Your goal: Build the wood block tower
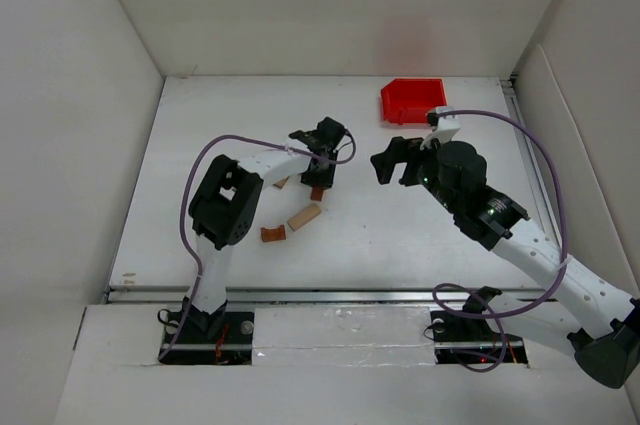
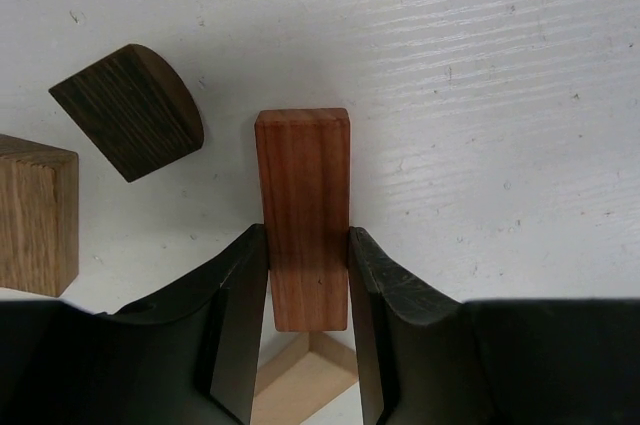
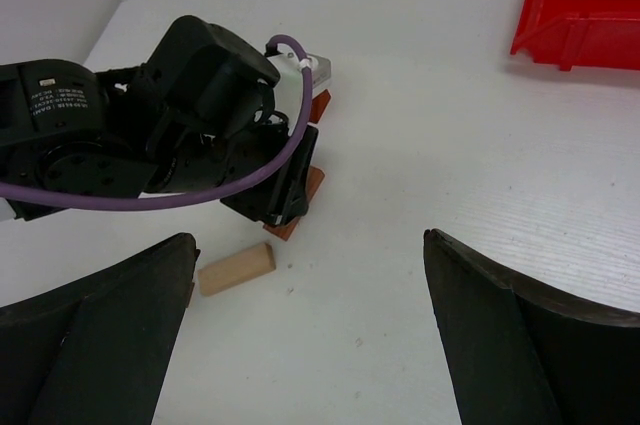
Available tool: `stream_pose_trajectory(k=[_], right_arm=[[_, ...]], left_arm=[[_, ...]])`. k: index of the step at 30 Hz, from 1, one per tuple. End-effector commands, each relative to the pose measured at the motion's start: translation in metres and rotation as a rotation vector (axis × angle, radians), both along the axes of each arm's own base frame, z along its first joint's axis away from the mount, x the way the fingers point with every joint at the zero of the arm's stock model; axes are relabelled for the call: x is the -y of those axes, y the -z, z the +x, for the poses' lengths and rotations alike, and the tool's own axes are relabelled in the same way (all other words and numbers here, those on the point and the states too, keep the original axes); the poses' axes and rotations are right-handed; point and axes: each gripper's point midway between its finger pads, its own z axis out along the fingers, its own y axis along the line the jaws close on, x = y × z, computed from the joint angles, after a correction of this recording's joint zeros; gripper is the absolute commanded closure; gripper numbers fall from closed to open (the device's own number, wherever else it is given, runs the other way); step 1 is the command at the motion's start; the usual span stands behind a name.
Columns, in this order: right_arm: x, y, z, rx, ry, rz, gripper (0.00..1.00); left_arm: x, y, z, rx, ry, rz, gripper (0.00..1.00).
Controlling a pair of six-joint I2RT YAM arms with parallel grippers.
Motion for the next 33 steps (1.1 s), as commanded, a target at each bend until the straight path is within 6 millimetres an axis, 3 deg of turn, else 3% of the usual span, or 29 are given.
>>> stream_pose_trajectory(k=[1, 4, 7, 8, 11, 15, 18, 19, 20, 22, 23, 26, 33], right_arm=[[0.0, -0.02, 0.001, 0.064, -0.008, 0.034, 0.0], [0.001, -0.021, 0.001, 0.067, -0.004, 0.035, 0.0], [0.001, -0.019, 0.0, 0.066, -0.007, 0.034, 0.0], [0.001, -0.02, -0.001, 0.067, -0.01, 0.036, 0.0], [0.0, -0.018, -0.001, 0.065, -0.014, 0.034, 0.0], [0.0, -0.015, -0.001, 0.064, -0.016, 0.034, 0.0], [0.0, -0.013, 0.0, 0.064, -0.022, 0.037, 0.0], [-0.001, -0.013, 0.0, 0.063, -0.027, 0.035, 0.0], [-0.003, -0.012, 0.0, 0.062, -0.031, 0.036, 0.0], [-0.005, -0.01, 0.0, 0.057, -0.043, 0.035, 0.0], [-0.006, -0.009, 0.0, 0.057, -0.048, 0.036, 0.0], [-0.01, -0.006, 0.001, 0.053, -0.062, 0.035, 0.0], [-0.015, -0.003, 0.001, 0.053, -0.085, 0.034, 0.0]], left_arm=[[0.011, -0.047, 0.011, 0.099, 0.02, -0.041, 1.0], [0.013, -0.094, 0.022, 0.19, 0.025, -0.063, 1.0], [-0.016, -0.133, 0.049, 0.277, -0.015, -0.034, 1.0], [-0.037, -0.144, 0.064, 0.304, -0.03, -0.018, 1.0], [-0.073, -0.141, 0.081, 0.314, -0.008, 0.023, 1.0], [-0.143, -0.133, 0.109, 0.328, -0.04, 0.094, 1.0], [-0.162, -0.128, 0.126, 0.305, -0.01, 0.028, 1.0], [-0.186, -0.126, 0.134, 0.303, -0.042, 0.031, 1.0], [-0.183, -0.132, 0.142, 0.311, 0.0, -0.026, 1.0], [-0.193, -0.115, 0.147, 0.258, 0.058, -0.058, 1.0], [-0.187, -0.123, 0.152, 0.269, 0.092, -0.103, 1.0], [-0.185, -0.115, 0.157, 0.259, 0.109, -0.107, 1.0], [-0.169, -0.07, 0.15, 0.149, 0.158, -0.156, 1.0]])
